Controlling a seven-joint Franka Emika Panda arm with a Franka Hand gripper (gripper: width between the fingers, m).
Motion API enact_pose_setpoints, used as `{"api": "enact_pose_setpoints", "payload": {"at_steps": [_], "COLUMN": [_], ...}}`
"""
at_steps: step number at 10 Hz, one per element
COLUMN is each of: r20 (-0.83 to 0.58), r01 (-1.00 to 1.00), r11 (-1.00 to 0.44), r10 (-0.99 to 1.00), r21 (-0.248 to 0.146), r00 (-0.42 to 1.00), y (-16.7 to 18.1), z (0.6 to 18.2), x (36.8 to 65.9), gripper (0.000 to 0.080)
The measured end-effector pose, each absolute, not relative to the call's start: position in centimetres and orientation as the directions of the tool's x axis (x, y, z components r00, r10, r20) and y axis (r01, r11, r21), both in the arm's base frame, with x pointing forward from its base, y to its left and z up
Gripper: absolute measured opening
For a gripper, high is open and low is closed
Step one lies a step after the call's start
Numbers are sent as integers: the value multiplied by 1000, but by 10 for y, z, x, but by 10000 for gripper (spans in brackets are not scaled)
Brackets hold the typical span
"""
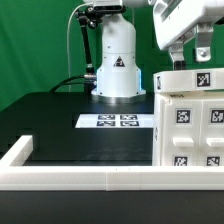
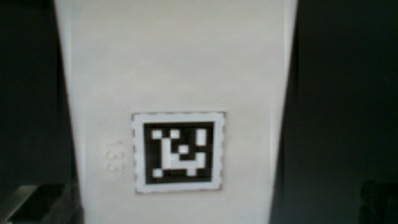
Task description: Assemble cabinet
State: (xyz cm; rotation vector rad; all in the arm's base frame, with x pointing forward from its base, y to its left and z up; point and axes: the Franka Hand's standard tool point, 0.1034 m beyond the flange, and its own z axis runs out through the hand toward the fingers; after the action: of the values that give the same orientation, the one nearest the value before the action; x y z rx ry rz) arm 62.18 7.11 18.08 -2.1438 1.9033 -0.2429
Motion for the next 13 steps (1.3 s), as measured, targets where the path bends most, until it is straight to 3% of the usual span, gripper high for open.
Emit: {"api": "enact_pose_setpoints", "payload": {"at_steps": [2,5,9,13], "r20": [-68,-44,112,186], "r01": [-936,-926,-710,-495], "r11": [-120,-184,-645,-834], "r10": [-986,-977,-757,-541], "r21": [-330,-329,-281,-243], "r00": [150,210,644,820], "y": [74,75,82,73], "z": [203,200,203,202], "x": [624,624,629,632], "gripper": [796,796,796,796]}}
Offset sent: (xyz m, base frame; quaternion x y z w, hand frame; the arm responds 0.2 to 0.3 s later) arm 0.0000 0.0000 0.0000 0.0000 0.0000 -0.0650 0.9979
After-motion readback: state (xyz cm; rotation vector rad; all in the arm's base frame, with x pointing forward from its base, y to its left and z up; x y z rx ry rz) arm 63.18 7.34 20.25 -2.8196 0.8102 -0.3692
